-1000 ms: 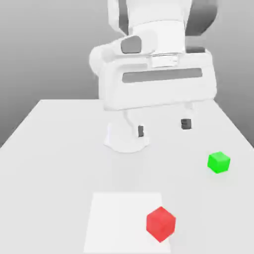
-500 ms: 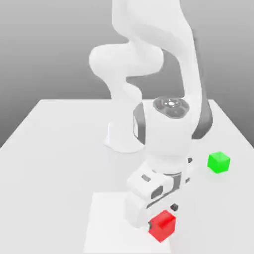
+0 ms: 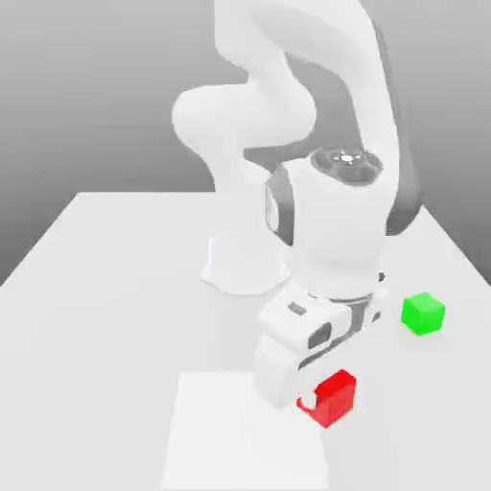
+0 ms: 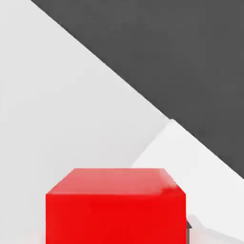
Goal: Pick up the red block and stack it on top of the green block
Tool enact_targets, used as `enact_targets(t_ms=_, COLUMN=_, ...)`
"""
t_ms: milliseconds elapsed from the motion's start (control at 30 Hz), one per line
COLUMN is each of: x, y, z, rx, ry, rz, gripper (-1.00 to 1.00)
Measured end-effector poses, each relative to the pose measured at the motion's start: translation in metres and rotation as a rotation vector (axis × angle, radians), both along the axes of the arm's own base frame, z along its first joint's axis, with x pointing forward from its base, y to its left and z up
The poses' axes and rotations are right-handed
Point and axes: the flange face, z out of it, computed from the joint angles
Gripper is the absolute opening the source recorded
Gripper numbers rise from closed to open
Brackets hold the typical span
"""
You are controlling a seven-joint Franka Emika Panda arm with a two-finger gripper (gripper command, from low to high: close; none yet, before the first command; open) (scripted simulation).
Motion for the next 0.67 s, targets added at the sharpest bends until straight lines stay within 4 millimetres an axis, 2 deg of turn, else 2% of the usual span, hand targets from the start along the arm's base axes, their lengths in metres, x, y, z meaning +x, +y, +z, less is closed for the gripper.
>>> enact_targets(t_ms=67, x=-0.043, y=0.051, z=0.007, rx=0.006, ry=0.005, rz=0.102, gripper=-1.00)
enact_targets(t_ms=133, x=-0.089, y=0.089, z=0.013, rx=0.007, ry=0.007, rz=0.192, gripper=-1.00)
enact_targets(t_ms=333, x=-0.207, y=0.134, z=0.024, rx=-0.014, ry=-0.010, rz=0.361, gripper=-1.00)
enact_targets(t_ms=400, x=-0.221, y=0.138, z=0.013, rx=-0.020, ry=-0.016, rz=0.384, gripper=-1.00)
enact_targets(t_ms=567, x=-0.226, y=0.138, z=-0.031, rx=-0.022, ry=-0.019, rz=0.391, gripper=-1.00)
enact_targets(t_ms=600, x=-0.226, y=0.137, z=-0.037, rx=-0.022, ry=-0.018, rz=0.390, gripper=1.00)
enact_targets(t_ms=667, x=-0.226, y=0.137, z=-0.037, rx=-0.022, ry=-0.018, rz=0.390, gripper=1.00)
